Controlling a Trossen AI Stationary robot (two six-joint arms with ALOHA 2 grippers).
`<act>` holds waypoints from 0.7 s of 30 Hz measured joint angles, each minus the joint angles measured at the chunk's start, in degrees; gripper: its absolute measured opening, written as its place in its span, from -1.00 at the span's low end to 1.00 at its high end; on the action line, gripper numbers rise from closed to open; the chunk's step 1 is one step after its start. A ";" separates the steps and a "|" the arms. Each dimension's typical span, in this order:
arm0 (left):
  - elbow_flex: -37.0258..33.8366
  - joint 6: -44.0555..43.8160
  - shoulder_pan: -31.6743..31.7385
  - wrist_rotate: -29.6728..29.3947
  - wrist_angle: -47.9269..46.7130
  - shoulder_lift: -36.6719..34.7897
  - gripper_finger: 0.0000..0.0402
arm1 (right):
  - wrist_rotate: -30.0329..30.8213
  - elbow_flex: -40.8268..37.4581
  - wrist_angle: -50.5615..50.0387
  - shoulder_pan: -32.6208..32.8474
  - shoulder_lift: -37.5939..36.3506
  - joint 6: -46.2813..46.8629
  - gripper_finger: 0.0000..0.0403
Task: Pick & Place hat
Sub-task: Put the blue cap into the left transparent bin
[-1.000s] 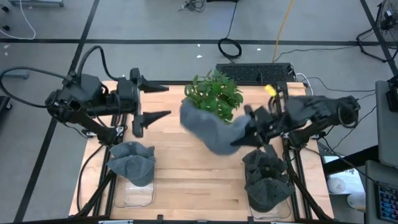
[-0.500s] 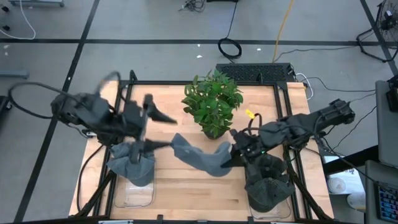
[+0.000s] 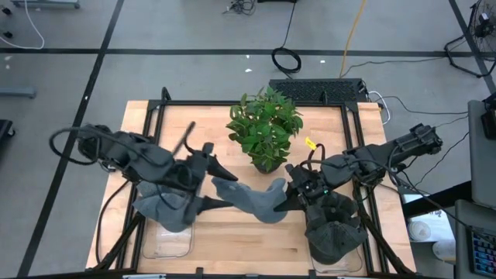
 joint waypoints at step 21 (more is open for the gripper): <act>-0.02 -3.19 4.01 7.44 3.42 2.04 -0.16 | -0.18 0.00 -0.03 1.11 0.00 -0.04 -1.00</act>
